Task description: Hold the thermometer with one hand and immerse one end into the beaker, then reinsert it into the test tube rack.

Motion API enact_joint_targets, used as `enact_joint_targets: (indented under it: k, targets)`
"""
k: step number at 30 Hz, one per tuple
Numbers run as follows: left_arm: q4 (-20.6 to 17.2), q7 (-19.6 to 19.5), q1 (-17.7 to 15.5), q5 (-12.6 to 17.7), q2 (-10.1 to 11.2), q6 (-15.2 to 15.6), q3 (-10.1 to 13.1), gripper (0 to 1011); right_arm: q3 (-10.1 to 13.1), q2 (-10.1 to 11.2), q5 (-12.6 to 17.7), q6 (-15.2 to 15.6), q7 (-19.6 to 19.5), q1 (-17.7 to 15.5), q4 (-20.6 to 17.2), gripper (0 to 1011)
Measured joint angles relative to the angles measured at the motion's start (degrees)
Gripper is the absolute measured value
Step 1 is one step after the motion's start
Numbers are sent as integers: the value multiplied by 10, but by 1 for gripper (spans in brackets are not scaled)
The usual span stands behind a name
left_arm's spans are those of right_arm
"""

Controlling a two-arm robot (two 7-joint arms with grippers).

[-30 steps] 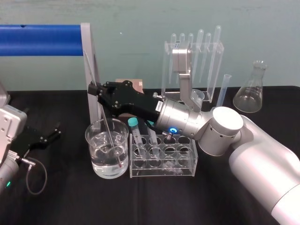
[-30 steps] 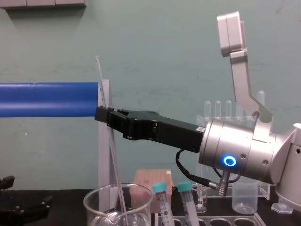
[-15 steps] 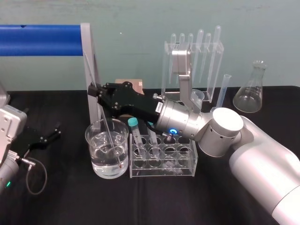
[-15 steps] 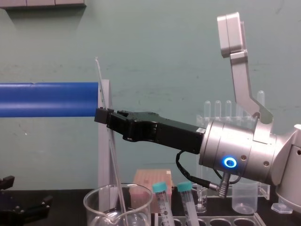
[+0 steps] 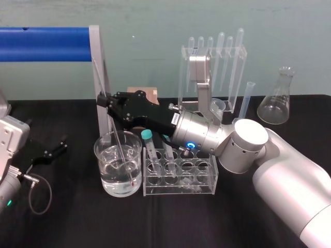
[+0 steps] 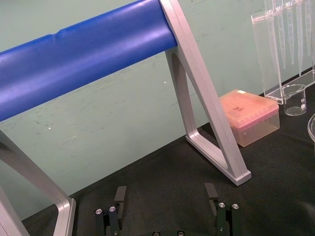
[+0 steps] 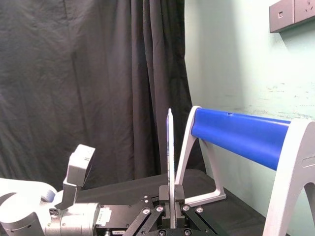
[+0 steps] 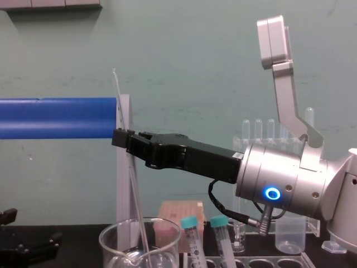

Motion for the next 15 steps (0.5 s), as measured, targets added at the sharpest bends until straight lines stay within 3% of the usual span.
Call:
enact_joint_targets:
  k: [15]
  targets:
    - [0, 0, 0, 0, 0, 0, 0, 1008, 0, -1, 1, 0, 0, 0, 2, 56]
